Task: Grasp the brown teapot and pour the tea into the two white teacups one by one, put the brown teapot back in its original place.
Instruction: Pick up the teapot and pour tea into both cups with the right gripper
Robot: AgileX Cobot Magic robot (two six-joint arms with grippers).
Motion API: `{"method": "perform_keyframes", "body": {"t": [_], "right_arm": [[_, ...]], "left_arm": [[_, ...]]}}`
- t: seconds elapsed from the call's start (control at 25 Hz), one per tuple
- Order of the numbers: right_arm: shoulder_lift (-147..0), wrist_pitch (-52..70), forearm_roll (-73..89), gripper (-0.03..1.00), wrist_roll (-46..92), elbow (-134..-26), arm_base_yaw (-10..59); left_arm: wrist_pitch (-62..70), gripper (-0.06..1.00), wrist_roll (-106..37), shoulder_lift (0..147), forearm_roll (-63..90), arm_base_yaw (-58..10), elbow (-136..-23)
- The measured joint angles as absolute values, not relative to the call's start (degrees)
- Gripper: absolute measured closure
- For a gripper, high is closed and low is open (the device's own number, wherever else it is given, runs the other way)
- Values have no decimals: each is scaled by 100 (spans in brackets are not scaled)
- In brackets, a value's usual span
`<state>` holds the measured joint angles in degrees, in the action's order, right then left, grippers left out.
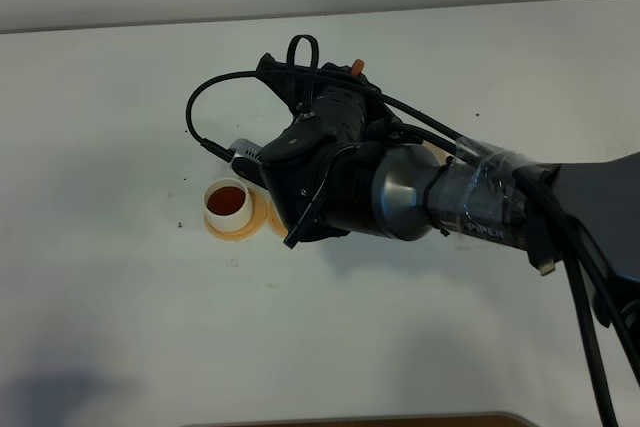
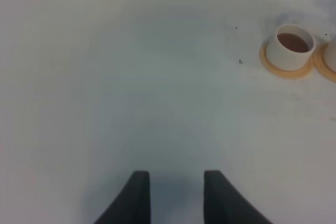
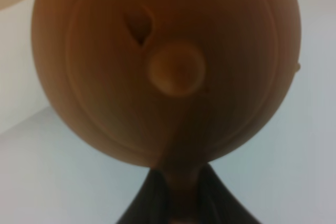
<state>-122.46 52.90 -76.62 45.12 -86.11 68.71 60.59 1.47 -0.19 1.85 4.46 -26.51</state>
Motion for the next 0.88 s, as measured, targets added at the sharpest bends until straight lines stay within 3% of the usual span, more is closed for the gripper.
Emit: {"method": "perform_keyframes", "body": {"t": [0.88], "right_arm": [[-12246,5269,-7559,84,4500,-8611,6897]], "left_arm": [[6059,65,147,-19,185,446,-2651]]}}
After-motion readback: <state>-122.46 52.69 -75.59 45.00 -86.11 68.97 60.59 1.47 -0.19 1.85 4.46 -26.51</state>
